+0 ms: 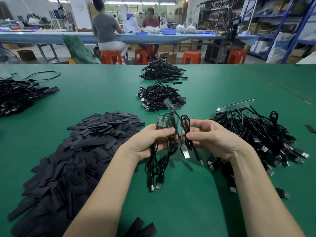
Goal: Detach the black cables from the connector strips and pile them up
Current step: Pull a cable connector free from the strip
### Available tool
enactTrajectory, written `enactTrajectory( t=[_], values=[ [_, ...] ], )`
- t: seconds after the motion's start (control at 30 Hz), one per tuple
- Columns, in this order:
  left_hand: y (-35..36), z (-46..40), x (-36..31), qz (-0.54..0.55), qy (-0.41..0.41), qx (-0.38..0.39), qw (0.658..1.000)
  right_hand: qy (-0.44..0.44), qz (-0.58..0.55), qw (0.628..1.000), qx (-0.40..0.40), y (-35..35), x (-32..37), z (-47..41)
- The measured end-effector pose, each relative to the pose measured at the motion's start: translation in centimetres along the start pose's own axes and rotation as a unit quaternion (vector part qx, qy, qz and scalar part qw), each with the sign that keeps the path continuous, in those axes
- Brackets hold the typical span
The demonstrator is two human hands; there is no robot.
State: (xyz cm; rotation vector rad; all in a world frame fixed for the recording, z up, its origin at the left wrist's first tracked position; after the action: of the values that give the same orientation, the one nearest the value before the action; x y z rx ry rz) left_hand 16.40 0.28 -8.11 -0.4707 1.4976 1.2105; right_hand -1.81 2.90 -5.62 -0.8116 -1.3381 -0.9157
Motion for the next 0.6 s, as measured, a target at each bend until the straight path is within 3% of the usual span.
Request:
enactTrajectory(
  t=[0.1,0.3,0.4,0.5,0.6],
  values=[
    [-1.5,-0.1,-0.9,0.036,0.007,-0.035,0.999,-0.009,-0.008,1.000,-0.019,-0.2,-0.1,0.0],
    [-1.1,-0.2,0.3,-0.221,-0.066,-0.058,0.971,-0.013,-0.050,0.993,-0.103,-0.3,-0.2,-0.8],
    [-0.5,-0.5,0.1,-0.281,-0.034,-0.082,0.955,-0.005,-0.082,0.987,-0.137,-0.5,-0.2,-0.9],
    [0.0,-0.5,-0.8,-0.401,0.001,-0.090,0.912,0.007,-0.119,0.979,-0.166,-0.4,-0.1,-1.1],
    [-0.4,-0.5,-1.2,-0.417,0.031,-0.127,0.899,0.029,-0.123,0.980,-0.154,0.2,-0.1,-1.3]
  ],
)
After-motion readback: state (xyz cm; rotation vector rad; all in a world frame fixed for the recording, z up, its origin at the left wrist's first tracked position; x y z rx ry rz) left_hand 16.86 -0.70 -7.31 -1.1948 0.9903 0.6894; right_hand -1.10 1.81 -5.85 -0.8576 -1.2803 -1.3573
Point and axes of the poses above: each hand's wrist, its own z-axis away from the middle knuckle, its own y-axis out of the palm, x = y × z, the point moved 4 cm from there along -z, towards the middle knuckle, and after that the axes turned 7 degrees about z, right-handed, at the moved point
